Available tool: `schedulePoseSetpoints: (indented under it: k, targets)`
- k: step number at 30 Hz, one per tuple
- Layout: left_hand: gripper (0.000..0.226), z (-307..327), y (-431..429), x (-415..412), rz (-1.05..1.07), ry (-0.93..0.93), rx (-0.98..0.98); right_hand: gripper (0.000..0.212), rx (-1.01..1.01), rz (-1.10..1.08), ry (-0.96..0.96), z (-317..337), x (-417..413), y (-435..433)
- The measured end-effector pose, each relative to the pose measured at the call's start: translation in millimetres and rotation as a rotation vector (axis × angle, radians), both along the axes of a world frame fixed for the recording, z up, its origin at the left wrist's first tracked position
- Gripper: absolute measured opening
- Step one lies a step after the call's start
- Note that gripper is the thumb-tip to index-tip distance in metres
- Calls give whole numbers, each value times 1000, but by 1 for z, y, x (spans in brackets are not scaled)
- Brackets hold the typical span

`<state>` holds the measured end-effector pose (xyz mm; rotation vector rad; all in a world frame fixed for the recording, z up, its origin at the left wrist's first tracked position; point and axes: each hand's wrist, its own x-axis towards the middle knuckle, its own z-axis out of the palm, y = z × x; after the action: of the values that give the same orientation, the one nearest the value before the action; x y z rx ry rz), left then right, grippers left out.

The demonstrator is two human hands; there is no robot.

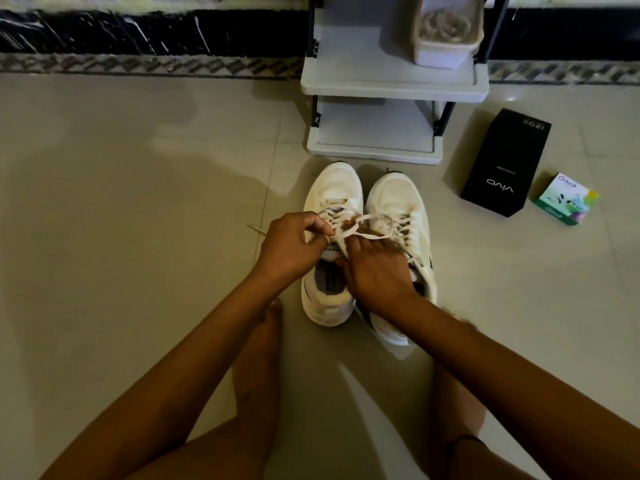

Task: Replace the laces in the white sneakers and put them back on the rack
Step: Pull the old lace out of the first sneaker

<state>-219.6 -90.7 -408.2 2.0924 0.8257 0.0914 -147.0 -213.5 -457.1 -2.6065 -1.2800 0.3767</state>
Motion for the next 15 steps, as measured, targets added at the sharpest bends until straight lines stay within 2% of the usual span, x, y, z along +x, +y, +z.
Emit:
schedulePoseSetpoints:
  k: [4, 6, 8, 11, 13, 15]
  targets:
    - [12, -1, 0, -2, -8, -29, -11, 46, 23, -15, -6, -1, -1, 0]
    - [14, -6, 1, -4, -148, 8, 143, 46, 24, -15, -9, 0, -1, 0]
    - [26, -13, 2, -7, -278, 59, 311, 46, 27, -5, -27, 1, -1, 0]
    - [16, -12, 2, -3, -211, -6, 379, 43, -31, 7, -39, 1, 0, 0]
    - [10, -10, 2, 2, -199, -24, 328, 43, -20, 14, -55, -1, 1, -1]
    - [7, -2, -1, 1, -141, -86, 93, 51, 16, 12, -16, -1, 2, -2]
